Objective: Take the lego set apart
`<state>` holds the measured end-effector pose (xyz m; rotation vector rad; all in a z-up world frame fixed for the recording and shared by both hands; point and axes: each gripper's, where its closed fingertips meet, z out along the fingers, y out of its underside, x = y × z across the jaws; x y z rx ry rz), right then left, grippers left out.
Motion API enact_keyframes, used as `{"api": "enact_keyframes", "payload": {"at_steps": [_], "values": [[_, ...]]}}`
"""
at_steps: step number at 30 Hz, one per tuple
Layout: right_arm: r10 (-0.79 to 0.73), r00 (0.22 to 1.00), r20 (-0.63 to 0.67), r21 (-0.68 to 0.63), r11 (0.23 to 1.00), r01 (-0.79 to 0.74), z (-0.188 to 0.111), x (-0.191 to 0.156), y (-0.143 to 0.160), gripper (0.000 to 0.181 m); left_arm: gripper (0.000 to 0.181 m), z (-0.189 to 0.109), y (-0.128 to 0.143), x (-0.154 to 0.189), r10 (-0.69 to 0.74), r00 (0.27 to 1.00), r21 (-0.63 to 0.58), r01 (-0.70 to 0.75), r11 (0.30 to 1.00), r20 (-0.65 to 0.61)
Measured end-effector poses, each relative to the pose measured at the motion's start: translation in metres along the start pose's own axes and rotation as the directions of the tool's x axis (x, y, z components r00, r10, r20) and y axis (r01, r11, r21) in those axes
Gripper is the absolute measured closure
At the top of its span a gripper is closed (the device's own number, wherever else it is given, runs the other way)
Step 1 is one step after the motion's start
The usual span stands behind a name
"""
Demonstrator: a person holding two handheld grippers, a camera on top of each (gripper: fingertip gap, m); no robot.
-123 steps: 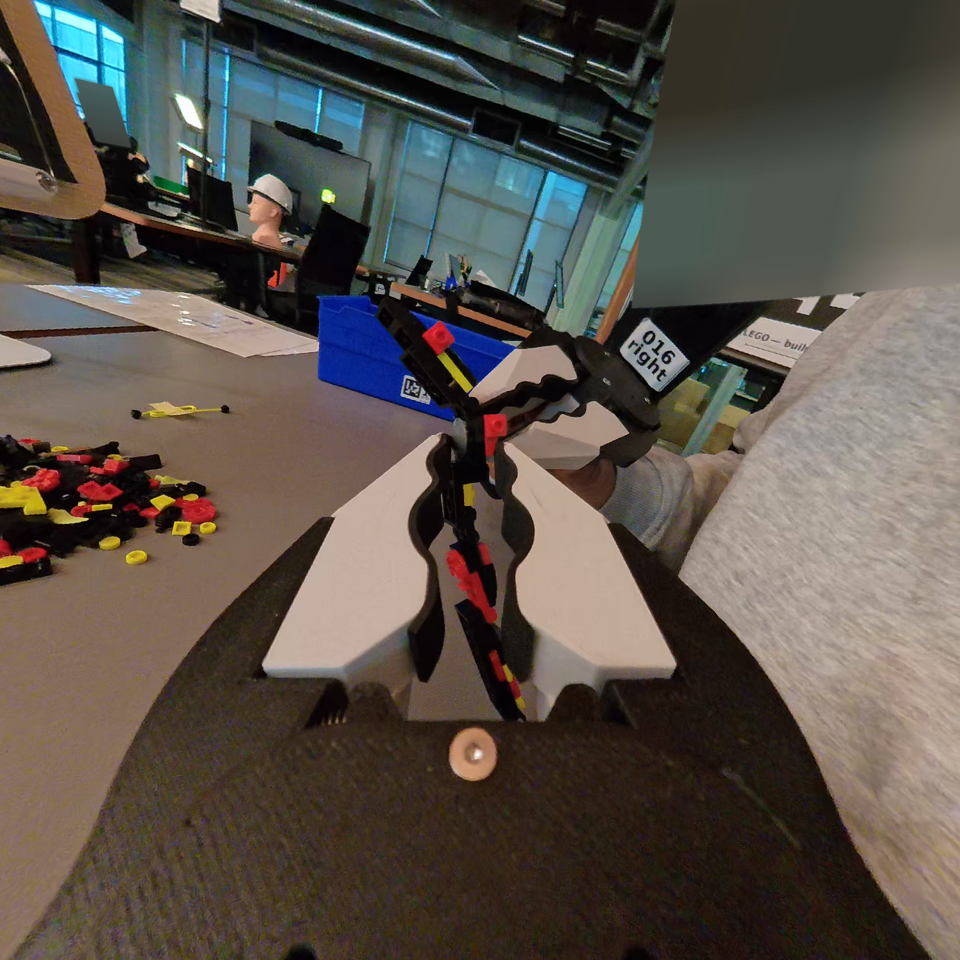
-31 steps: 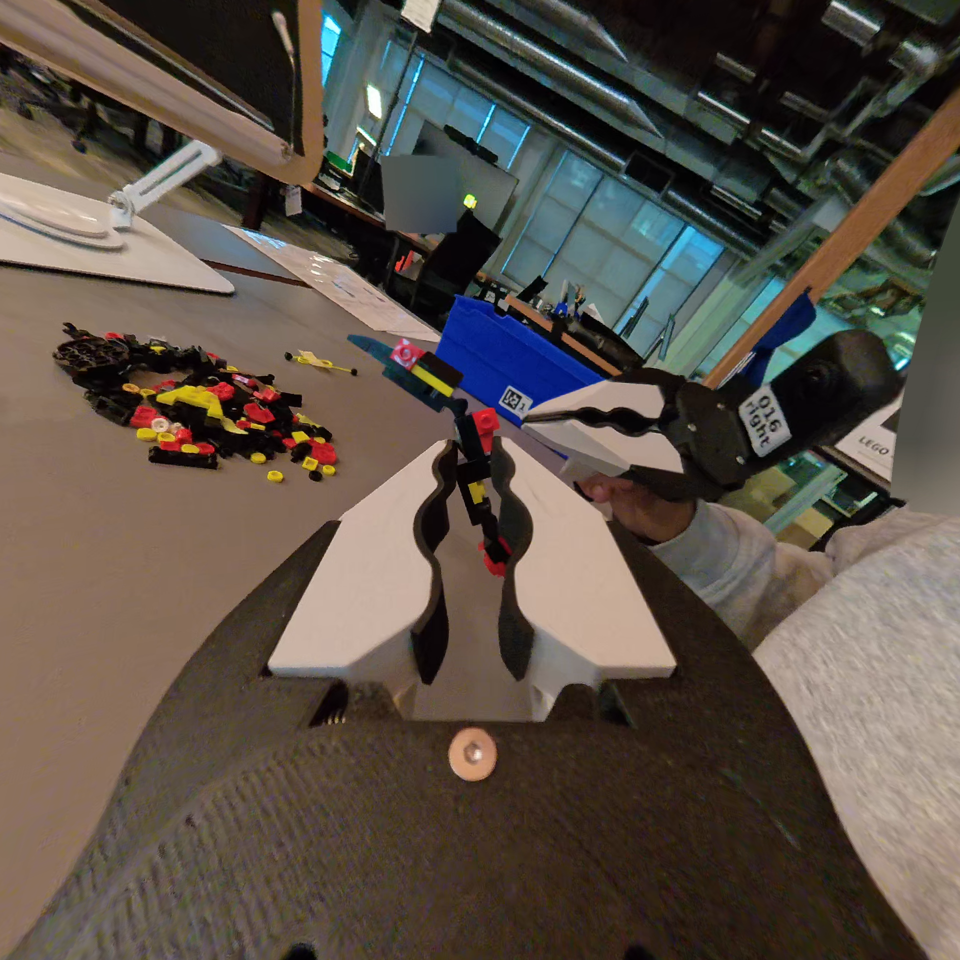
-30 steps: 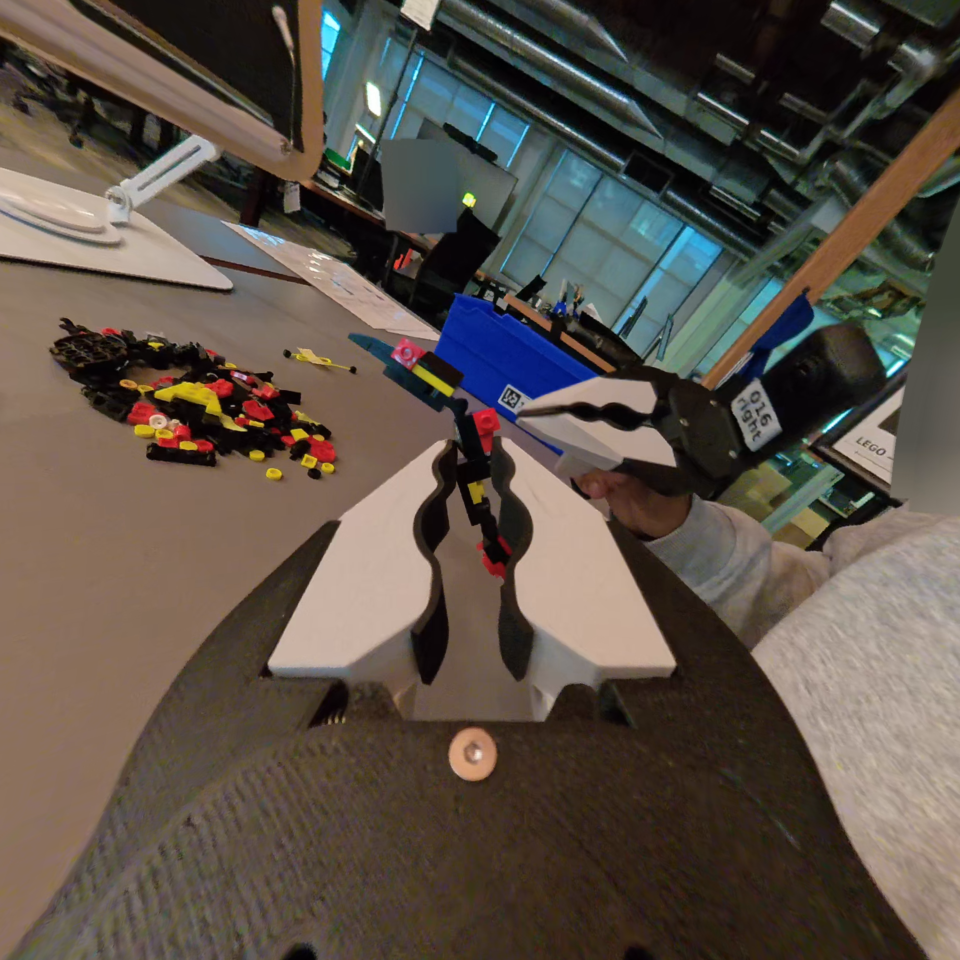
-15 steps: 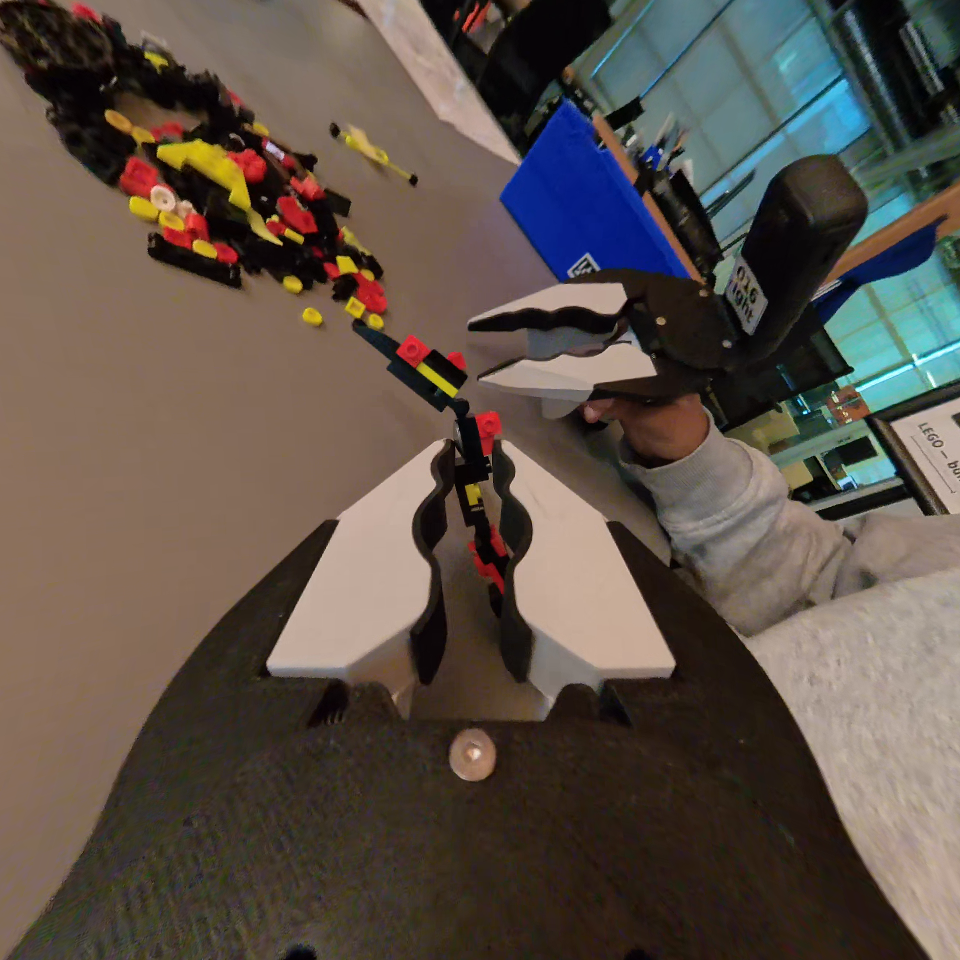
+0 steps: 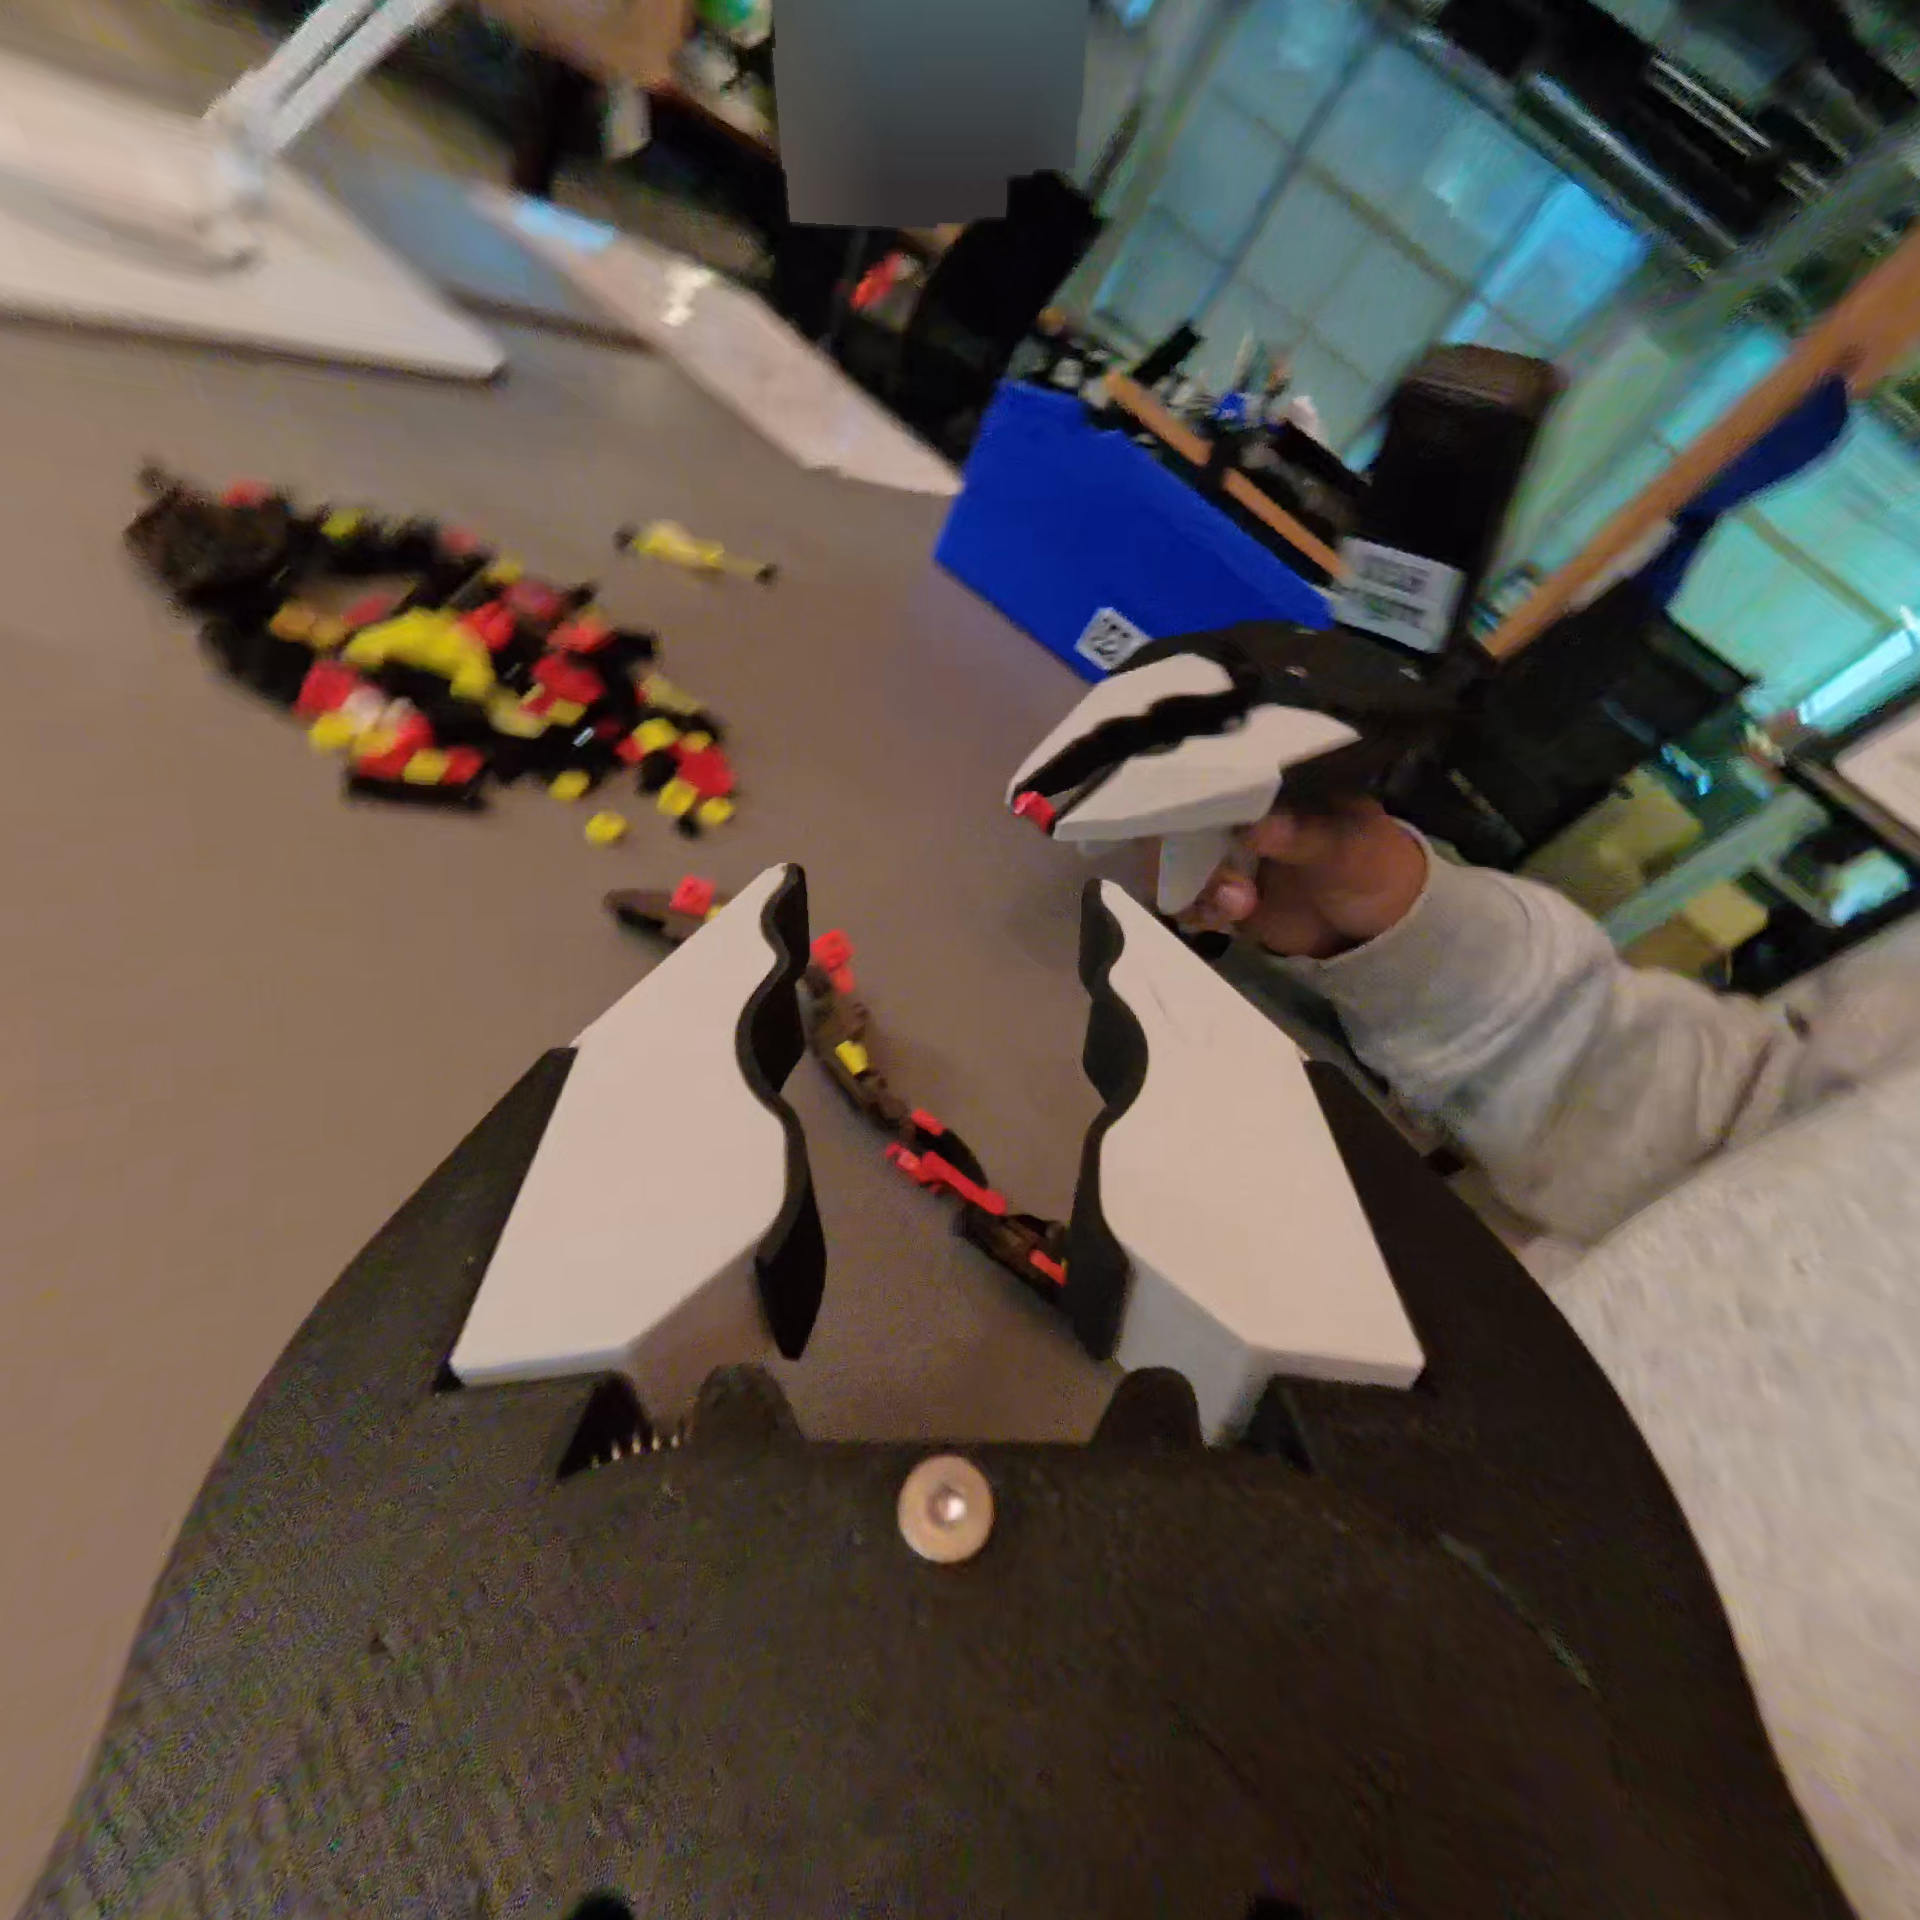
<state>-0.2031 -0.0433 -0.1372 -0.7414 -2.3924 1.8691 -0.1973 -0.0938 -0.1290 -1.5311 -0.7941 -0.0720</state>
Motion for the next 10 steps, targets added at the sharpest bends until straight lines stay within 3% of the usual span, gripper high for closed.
{"api": "enact_keyframes", "payload": {"at_steps": [1,3,5,10], "values": [[0.109,0.988,0.107,0.069,0.991,-0.117,-0.003,-0.014,-0.011,0.171,0.129,0.001,-0.002,0.012,0.073,0.997,0.009,-0.072,0.997,-0.036],[0.320,0.883,0.343,0.115,0.919,-0.378,-0.012,-0.035,-0.030,0.171,0.128,0.003,-0.001,0.032,0.188,0.979,0.016,-0.187,0.982,-0.076],[0.484,0.720,0.497,0.037,0.817,-0.575,-0.018,-0.047,-0.035,0.172,0.126,0.005,0.002,0.052,0.264,0.956,0.037,-0.262,0.964,-0.128],[0.677,0.436,0.593,-0.211,0.653,-0.727,-0.014,-0.068,-0.025,0.172,0.130,0.002,0.001,0.075,0.425,0.893,0.096,-0.415,0.905,-0.147]]}}
